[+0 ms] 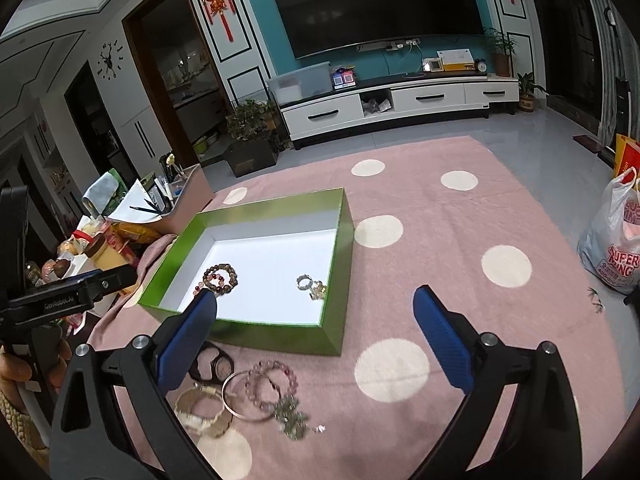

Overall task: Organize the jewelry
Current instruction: 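Withdraw both open tools from the box back toward the remaining jewelry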

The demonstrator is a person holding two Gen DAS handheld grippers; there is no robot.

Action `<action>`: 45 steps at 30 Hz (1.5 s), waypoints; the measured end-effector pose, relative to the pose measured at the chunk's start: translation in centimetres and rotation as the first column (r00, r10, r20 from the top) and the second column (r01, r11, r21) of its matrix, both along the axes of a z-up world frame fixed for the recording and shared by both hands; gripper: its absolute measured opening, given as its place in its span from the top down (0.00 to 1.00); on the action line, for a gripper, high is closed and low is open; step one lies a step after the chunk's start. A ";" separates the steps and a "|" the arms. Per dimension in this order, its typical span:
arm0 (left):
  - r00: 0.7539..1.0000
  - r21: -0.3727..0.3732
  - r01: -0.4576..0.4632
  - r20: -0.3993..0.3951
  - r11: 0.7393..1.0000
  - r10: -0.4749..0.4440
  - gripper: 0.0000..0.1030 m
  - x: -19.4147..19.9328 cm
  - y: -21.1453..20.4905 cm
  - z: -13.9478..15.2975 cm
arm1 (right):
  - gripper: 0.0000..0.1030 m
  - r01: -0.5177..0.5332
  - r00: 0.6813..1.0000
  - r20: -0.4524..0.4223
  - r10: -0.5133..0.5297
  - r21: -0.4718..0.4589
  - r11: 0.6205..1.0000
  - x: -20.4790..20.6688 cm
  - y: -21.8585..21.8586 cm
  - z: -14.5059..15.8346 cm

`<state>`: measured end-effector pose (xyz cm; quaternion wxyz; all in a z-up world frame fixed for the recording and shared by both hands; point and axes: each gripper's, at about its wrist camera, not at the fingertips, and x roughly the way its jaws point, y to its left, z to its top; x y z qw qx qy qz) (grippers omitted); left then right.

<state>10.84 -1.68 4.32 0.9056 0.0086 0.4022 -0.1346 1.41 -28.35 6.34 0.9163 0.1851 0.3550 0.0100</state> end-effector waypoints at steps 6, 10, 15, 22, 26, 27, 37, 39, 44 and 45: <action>1.000 0.009 0.014 -0.001 1.000 -0.014 0.04 -2.9 0.9 -0.5 | 0.04 0.010 1.000 -0.017 -0.010 -0.009 1.000 -2.4 -0.8 -0.2; 0.999 -0.001 0.023 -0.023 1.000 -0.023 0.04 -4.3 1.6 -1.5 | 0.04 -0.007 0.999 -0.036 0.007 -0.002 1.000 -3.7 -0.9 -1.0; 0.998 -0.024 0.018 -0.057 1.000 -0.019 0.04 -5.8 2.9 -3.2 | 0.04 -0.035 0.997 -0.063 0.035 -0.002 0.999 -4.8 -0.4 -2.3; 0.992 -0.049 -0.072 -0.105 0.996 0.066 0.04 -6.7 5.8 -5.9 | 0.04 -0.116 0.988 -0.101 0.114 -0.010 0.993 -5.8 1.6 -4.7; 0.989 -0.044 -0.081 -0.130 0.996 0.075 0.04 -6.8 6.5 -7.4 | 0.07 -0.168 0.977 -0.129 0.167 0.004 0.986 -5.9 3.0 -6.4; 0.988 -0.044 -0.083 -0.133 0.996 0.076 0.04 -6.8 6.6 -7.5 | 0.10 -0.182 0.974 -0.137 0.181 0.004 0.983 -5.8 3.4 -6.8; 0.986 -0.058 -0.071 -0.152 0.996 0.062 0.04 -6.4 7.0 -9.1 | 0.47 -0.254 0.949 -0.195 0.247 -0.015 0.967 -4.0 6.0 -9.9; 0.987 -0.056 -0.068 -0.152 0.996 0.059 0.04 -6.2 6.9 -9.3 | 0.51 -0.252 0.949 -0.201 0.244 -0.016 0.968 -3.6 6.1 -10.2; 0.987 -0.055 -0.059 -0.156 0.997 0.050 0.05 -5.7 6.7 -9.8 | 0.61 -0.272 0.942 -0.209 0.261 -0.021 0.962 -2.7 6.6 -10.7; 0.987 -0.055 -0.057 -0.156 0.997 0.048 0.05 -5.6 6.6 -9.9 | 0.64 -0.277 0.941 -0.211 0.266 -0.024 0.961 -2.6 6.8 -10.7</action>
